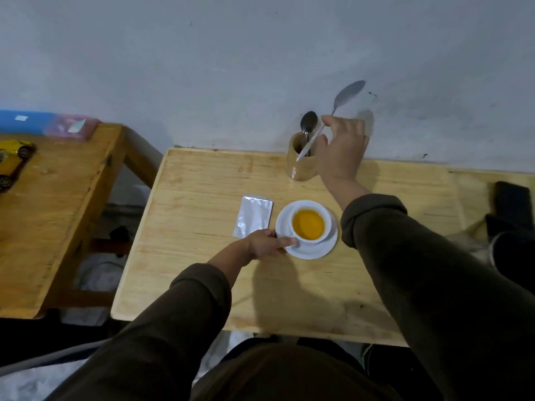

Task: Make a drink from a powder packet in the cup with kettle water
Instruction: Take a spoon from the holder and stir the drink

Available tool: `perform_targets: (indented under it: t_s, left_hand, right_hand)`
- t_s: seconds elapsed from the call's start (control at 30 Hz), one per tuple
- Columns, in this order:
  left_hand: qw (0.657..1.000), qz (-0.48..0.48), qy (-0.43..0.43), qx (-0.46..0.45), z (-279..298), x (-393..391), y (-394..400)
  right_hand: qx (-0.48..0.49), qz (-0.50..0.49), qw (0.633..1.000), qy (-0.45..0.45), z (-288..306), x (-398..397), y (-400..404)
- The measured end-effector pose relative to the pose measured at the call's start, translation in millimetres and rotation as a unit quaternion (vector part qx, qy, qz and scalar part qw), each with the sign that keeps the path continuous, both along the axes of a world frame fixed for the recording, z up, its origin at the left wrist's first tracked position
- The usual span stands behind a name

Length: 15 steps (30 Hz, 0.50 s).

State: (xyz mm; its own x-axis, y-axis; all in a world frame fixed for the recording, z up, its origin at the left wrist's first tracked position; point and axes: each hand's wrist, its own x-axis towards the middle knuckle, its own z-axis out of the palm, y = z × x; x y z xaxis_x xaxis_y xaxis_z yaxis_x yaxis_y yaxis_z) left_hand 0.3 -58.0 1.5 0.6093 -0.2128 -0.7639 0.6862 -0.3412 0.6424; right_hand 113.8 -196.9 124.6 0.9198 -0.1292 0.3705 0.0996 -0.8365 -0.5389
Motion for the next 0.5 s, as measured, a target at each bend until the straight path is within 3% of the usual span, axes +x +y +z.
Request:
perform_targets:
  t_s: [0.07, 0.2, 0.37, 0.5]
  left_hand:
    - [0.999, 0.036, 0.002, -0.014, 3.4, -3.5, -5.3]
    - [0.997, 0.067, -0.019, 0.043, 2.4, -14.1, -11.1]
    - [0.989, 0.136, -0.035, 0.052, 2.7, -24.8, -24.8]
    - [0.979, 0.175, -0.058, 0.086, -3.5, -28.0, -33.9]
  right_hand:
    - [0.024, 0.021, 0.999, -0.008, 1.7, -15.5, -7.8]
    - [0.100, 0.080, 0.992, -0.022, -4.9, -61.2, -24.8]
    - [0.186, 0.104, 0.973, 0.090, -19.0, -101.6, -48.9]
    - [0.171, 0.124, 0.965, 0.156, -25.2, -112.4, -61.7]
